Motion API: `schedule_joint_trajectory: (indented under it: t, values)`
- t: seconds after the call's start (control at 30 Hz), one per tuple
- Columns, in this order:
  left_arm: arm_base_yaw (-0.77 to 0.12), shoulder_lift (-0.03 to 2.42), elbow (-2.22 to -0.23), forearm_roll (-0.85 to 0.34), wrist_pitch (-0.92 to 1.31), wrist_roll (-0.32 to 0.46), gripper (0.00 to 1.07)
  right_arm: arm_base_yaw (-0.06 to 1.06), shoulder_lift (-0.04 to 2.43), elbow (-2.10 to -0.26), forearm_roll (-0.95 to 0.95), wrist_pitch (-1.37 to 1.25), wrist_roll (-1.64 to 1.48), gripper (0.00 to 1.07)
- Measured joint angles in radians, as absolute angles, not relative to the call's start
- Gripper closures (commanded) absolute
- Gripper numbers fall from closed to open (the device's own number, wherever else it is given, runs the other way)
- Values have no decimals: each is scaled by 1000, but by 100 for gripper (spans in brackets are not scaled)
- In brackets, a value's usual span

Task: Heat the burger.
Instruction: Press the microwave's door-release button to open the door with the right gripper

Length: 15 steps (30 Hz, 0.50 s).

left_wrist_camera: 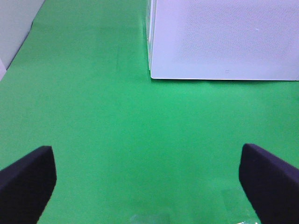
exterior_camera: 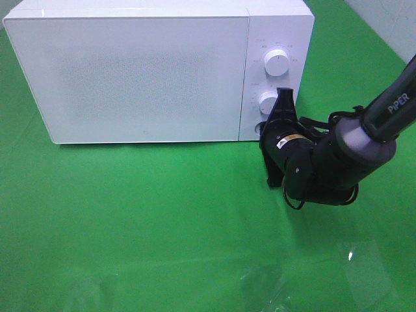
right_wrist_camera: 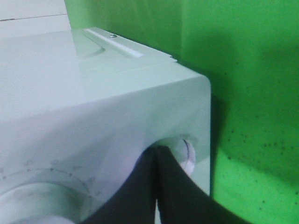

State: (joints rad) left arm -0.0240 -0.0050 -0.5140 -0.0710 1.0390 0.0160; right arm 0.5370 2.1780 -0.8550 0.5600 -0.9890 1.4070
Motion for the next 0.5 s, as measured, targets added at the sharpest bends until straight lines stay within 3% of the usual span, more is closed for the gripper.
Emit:
schedule_joint_trajectory:
  t: [0.5]
  values:
    - [-24, -5, -514, -71, 1039, 16, 6, 526, 2192, -902, 590, -931, 1331, 107]
